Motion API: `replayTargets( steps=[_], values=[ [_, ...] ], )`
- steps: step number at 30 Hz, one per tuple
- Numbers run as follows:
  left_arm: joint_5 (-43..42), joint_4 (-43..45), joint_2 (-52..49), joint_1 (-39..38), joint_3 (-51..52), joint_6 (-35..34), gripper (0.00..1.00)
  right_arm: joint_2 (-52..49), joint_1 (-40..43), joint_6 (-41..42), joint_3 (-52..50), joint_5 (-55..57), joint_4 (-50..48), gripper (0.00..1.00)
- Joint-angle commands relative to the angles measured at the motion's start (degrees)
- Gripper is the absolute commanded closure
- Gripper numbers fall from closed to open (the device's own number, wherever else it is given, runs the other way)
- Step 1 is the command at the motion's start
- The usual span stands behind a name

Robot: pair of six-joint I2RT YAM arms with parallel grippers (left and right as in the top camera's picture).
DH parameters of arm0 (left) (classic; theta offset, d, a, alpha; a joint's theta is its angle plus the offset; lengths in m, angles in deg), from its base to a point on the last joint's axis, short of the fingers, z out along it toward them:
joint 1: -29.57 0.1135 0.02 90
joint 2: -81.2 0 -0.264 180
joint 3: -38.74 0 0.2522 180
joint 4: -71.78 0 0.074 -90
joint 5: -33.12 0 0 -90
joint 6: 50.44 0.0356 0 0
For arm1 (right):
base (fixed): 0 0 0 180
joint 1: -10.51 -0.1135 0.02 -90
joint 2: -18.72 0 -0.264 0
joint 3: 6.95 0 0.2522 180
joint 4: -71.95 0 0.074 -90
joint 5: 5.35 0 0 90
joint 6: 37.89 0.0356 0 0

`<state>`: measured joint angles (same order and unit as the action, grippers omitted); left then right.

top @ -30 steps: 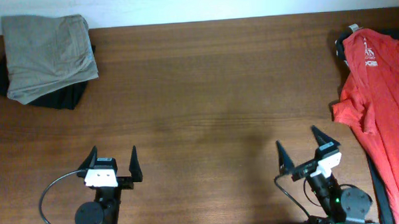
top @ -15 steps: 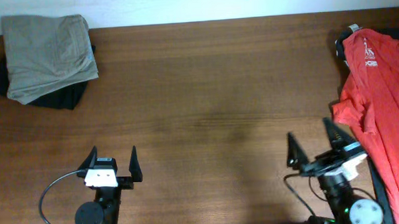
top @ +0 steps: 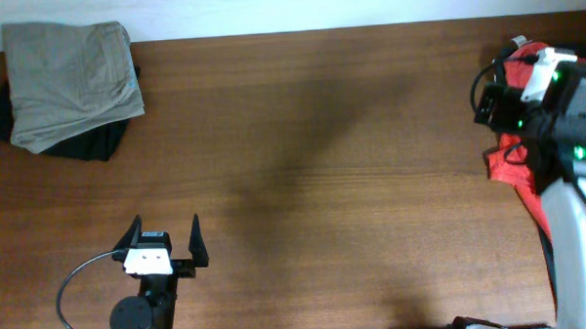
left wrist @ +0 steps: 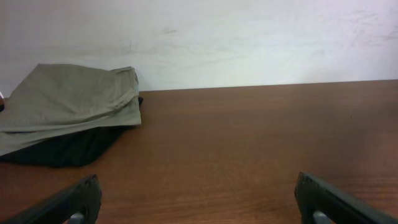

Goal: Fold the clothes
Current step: 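Grasp the orange T-shirt with the right gripper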

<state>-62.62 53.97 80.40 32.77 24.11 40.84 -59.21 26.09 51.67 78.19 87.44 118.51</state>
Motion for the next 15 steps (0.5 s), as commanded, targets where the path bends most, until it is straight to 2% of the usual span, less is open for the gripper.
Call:
replayTargets(
  steps=[1, 6, 7, 10, 12, 15],
  values=[
    [0.0, -0.07, 0.35, 0.28, 0.35, 0.9, 0.01, -10.27, 4.85, -1.27, 5.81, 12.66, 4.66, 0.01],
    [0.0, -0.07, 0.35, 0.28, 0.35, 0.9, 0.01, -25.51, 12.7, -0.83, 7.1, 12.74, 7.8, 0.01],
    [0.0, -0.07, 0.35, 0.28, 0.35, 0.9, 0.01, -27.17, 14.01, -0.83, 7.08, 12.72, 7.78, 0.05],
    [0.0, -0.07, 0.35, 0.28, 0.35, 0.9, 0.01, -29.31, 17.22, -1.07, 7.06, 10.38, 7.74, 0.24],
    [0.0, -0.09, 0.35, 0.28, 0.35, 0.9, 0.01, -29.46, 18.36, -4.17, 7.04, 3.5, 8.0, 0.28],
    [0.0, -0.07, 0.35, 0.28, 0.35, 0.9, 0.01, -29.49, 18.49, -5.16, 6.32, 2.14, 8.5, 0.28]
  ],
)
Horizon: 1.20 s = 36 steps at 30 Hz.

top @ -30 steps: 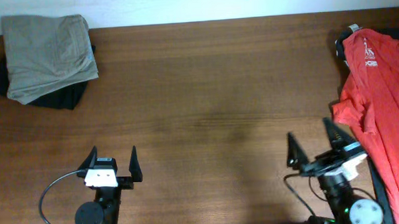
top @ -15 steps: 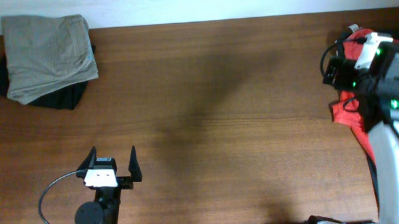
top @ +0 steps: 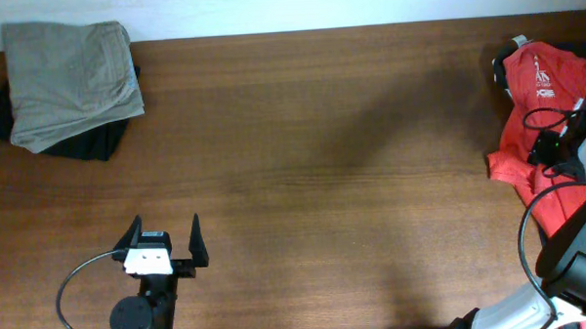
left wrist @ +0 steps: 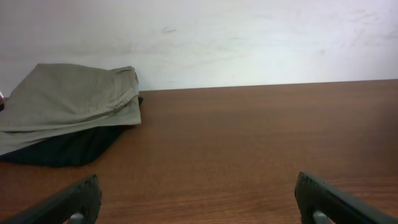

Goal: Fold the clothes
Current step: 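Grasp the orange T-shirt with the right gripper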

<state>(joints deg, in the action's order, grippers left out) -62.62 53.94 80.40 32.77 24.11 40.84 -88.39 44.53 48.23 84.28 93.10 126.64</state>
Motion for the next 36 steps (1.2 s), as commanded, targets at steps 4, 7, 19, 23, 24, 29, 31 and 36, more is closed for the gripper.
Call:
replayTargets(
  steps=[4, 7, 19, 23, 24, 29, 31, 36],
  values=[
    [0.0, -0.04, 0.35, 0.28, 0.35, 0.9, 0.01, -0.31, 0.13, -1.9, -2.38, -1.79, 0.66, 0.3],
    [0.0, -0.04, 0.35, 0.28, 0.35, 0.9, 0.01, -0.31, 0.13, -1.9, -3.1, -0.11, 1.31, 0.34],
    [0.0, -0.04, 0.35, 0.28, 0.35, 0.9, 0.01, -2.01, 0.17, -1.92, -6.05, 4.5, 0.0, 0.38],
    [0.0, -0.04, 0.35, 0.28, 0.35, 0.9, 0.01, -2.93, 0.17, -1.92, -6.05, 5.2, -0.9, 0.38],
    [0.0, -0.04, 0.35, 0.28, 0.35, 0.9, 0.01, -2.93, 0.17, -1.92, -6.05, 5.35, -0.92, 0.4],
    [0.0, -0.04, 0.35, 0.28, 0.35, 0.9, 0.01, -2.93, 0.17, -1.9, -6.05, 5.38, -1.31, 0.68],
    [0.0, -0.04, 0.35, 0.28, 0.35, 0.9, 0.01, -2.93, 0.17, -1.9, -6.05, 5.38, -1.49, 0.85],
    [0.0, -0.04, 0.35, 0.28, 0.35, 0.9, 0.01, -2.69, 0.11, -1.66, -4.37, 5.33, -0.39, 0.96]
  ],
)
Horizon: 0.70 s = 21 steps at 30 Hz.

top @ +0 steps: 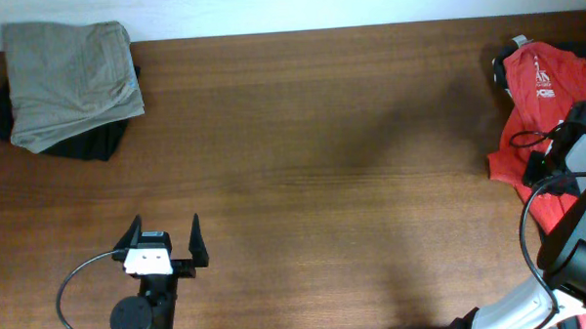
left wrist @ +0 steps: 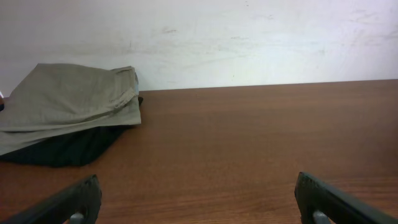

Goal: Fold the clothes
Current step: 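Grasp the orange T-shirt with the right gripper, then drag the orange T-shirt leftward onto the table center, then release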

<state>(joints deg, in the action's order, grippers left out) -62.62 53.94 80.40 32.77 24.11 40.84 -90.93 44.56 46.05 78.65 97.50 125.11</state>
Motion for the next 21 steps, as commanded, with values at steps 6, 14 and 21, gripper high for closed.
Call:
replayTargets(
  steps=[6, 14, 21],
  values=[
    [0.0, -0.04, 0.35, 0.28, 0.35, 0.9, 0.01, 8.96, -2.12, 3.82, 13.03, -5.95, 9.27, 0.96],
    [0.0, -0.04, 0.35, 0.28, 0.35, 0.9, 0.01, 21.88, -28.33, 8.63, 25.42, -16.35, 7.91, 0.96],
    [0.0, -0.04, 0.35, 0.28, 0.35, 0.9, 0.01, 15.8, -63.01, 14.78, 26.75, -18.14, -9.73, 0.96]
  ],
)
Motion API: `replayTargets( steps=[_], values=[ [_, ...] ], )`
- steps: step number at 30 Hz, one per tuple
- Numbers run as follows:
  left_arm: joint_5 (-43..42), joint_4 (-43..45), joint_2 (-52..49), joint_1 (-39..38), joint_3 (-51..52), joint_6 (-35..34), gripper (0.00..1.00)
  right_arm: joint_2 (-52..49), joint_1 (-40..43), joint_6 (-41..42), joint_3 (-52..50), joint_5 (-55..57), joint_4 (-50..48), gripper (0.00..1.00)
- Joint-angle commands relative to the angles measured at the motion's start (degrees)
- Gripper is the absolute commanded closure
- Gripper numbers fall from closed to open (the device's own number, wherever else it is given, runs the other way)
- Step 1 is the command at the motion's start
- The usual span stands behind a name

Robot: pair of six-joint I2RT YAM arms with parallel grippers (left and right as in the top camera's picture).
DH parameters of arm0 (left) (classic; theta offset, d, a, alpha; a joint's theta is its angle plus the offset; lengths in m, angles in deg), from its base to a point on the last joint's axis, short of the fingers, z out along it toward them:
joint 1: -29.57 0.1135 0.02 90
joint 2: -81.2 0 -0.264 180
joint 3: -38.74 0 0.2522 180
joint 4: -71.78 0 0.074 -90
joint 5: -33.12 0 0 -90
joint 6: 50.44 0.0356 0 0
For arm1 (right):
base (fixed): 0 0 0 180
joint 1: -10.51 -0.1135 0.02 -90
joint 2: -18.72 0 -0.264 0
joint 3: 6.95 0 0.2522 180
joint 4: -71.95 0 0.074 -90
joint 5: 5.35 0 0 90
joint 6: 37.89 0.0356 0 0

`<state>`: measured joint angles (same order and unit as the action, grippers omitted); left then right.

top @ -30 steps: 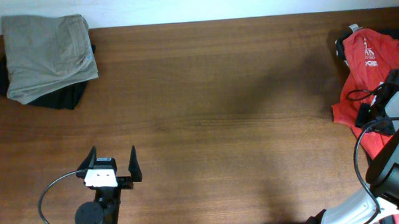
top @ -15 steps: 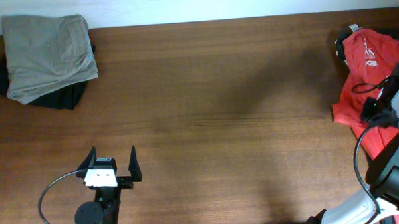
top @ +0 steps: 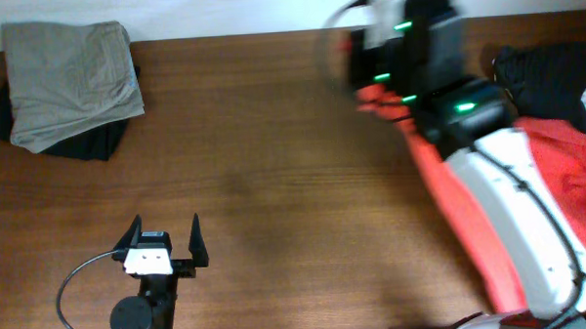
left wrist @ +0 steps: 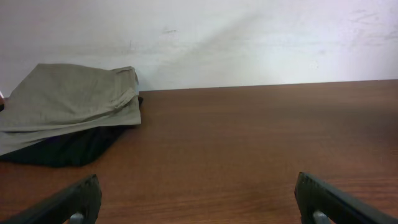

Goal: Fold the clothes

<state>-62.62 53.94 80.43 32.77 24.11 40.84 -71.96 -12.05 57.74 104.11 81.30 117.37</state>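
Observation:
A red shirt [top: 438, 174] lies stretched across the right half of the table, from the upper middle to the right edge. My right gripper [top: 360, 60] is at its leading end near the table's back edge. It is motion-blurred, with red cloth trailing from it, so it appears shut on the shirt. Its white arm lies over the cloth. My left gripper [top: 165, 239] rests open and empty near the front left, and its fingers [left wrist: 74, 200] frame bare wood. At the back left, a folded khaki garment [top: 67, 80] sits on a dark one [top: 95, 142].
A black garment [top: 549, 73] lies bunched at the back right corner, uncovered where the red shirt was. The khaki pile [left wrist: 68, 99] and the dark cloth under it [left wrist: 62, 146] sit against the white wall. The brown table [top: 274, 185] ends at that wall.
My right arm was at the right edge on the red pile. It is now at the upper middle, with the red shirt drawn out behind it and a black garment exposed. The left arm is unchanged.
My right arm first hovered over the red pile at the right edge. It then sat lower at that edge, against the pile, for two moments. Now the arm is at the back centre with the shirt stretched out leftward. My left gripper stayed open and still throughout.

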Motion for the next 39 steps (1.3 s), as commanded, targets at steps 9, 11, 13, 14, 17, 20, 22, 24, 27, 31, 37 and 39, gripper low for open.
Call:
replayTargets(
  steps=[9, 11, 13, 14, 17, 20, 22, 24, 27, 31, 37, 39],
  values=[
    [0.0, -0.04, 0.33, 0.28, 0.35, 0.9, 0.01, -22.97, -23.47, 7.13, 1.66, -12.24, -6.43, 0.81],
    [0.02, -0.04, 0.33, 0.28, 0.35, 0.9, 0.01, -22.23, -21.4, 7.1, 4.61, -9.88, -2.62, 0.7],
    [0.0, -0.04, 0.33, 0.28, 0.35, 0.9, 0.01, -22.08, -16.92, 7.06, 11.37, -6.23, 6.36, 0.6],
    [0.0, -0.04, 0.33, 0.28, 0.35, 0.9, 0.01, -22.08, -14.05, 7.08, 14.82, -4.92, 11.19, 0.37],
    [0.0, -0.04, 0.33, 0.28, 0.35, 0.9, 0.01, -22.08, -4.85, 6.91, 21.31, -4.76, 21.4, 0.01],
    [0.0, -0.04, 0.33, 0.28, 0.35, 0.9, 0.01, -21.88, 5.22, 6.88, 22.4, -4.76, 26.8, 0.01],
    [0.0, -0.04, 0.33, 0.28, 0.35, 0.9, 0.01, -22.32, 10.71, 6.78, 21.84, -0.55, 31.47, 0.01],
    [0.0, -0.04, 0.33, 0.28, 0.35, 0.9, 0.01, -23.61, 16.5, 8.74, 21.46, 6.69, 35.78, 0.01],
    [0.0, -0.04, 0.33, 0.28, 0.35, 0.9, 0.01, -26.18, 24.65, 12.94, 21.35, 10.51, 38.66, 0.01],
    [0.02, -0.04, 0.33, 0.28, 0.35, 0.9, 0.01, -33.59, 35.28, 12.87, 21.35, 3.37, 39.74, 0.0],
    [0.0, -0.07, 0.33, 0.28, 0.35, 0.9, 0.01, -40.24, 39.1, 11.23, 21.35, 3.37, 37.92, 0.04],
    [0.0, -0.04, 0.33, 0.28, 0.35, 0.9, 0.01, -42.32, 39.08, 10.91, 21.35, 4.0, 37.53, 0.08]
  ],
)
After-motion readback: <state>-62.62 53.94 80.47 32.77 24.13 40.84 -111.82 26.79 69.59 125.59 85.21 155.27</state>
